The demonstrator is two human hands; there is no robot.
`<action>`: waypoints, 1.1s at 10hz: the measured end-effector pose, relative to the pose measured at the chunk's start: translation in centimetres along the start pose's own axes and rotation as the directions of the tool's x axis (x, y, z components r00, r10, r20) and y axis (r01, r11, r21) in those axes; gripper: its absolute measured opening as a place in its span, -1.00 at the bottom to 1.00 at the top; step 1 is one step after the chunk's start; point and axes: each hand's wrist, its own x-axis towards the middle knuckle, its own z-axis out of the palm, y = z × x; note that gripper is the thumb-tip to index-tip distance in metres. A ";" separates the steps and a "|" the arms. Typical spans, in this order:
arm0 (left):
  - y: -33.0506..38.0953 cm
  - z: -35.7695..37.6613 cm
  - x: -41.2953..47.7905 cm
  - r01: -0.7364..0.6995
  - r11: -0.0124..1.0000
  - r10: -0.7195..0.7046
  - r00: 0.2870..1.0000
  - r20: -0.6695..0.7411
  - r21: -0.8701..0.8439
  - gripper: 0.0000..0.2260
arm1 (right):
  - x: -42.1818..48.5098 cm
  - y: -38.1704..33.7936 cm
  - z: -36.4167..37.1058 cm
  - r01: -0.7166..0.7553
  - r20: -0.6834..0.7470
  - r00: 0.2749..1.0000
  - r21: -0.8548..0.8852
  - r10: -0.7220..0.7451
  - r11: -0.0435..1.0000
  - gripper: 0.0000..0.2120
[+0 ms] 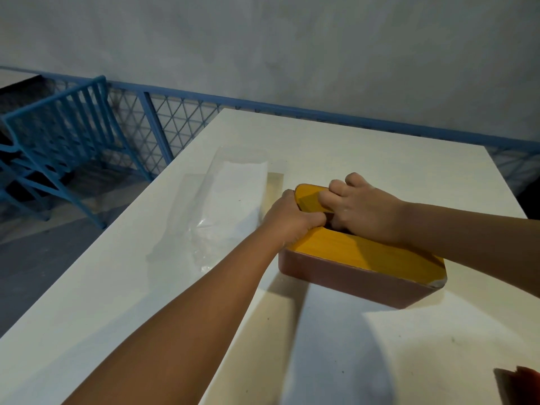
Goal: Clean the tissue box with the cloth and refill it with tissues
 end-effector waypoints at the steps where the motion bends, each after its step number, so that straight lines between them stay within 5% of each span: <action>1: -0.1 0.1 0.1 0.009 1.000 -0.009 1.000 -0.001 0.002 -0.50 | 0.2 0.2 0.0 0.002 0.053 0.999 0.013 -0.003 1.000 -0.74; 2: 0.0 0.1 0.1 0.011 1.000 -0.011 1.000 -0.006 0.001 -0.49 | -0.3 0.6 -0.3 -0.006 0.018 1.000 0.122 0.004 0.992 -0.79; 4: -0.2 0.1 0.2 -0.005 1.000 0.005 1.000 -0.006 -0.023 -0.46 | -3.1 0.2 -1.8 -0.321 0.117 0.946 0.432 0.301 0.843 -0.89; 9: 0.2 0.2 -0.2 -0.058 0.993 0.063 0.997 -0.047 0.099 -0.26 | -4.2 -2.9 -2.2 -0.607 0.172 0.578 0.744 0.798 0.279 -0.83; 11: 2.8 -1.2 -1.9 -0.226 0.826 0.346 0.926 -0.148 0.517 -0.41 | -5.3 -2.2 -5.0 -0.557 0.202 0.414 0.827 0.888 0.071 -0.79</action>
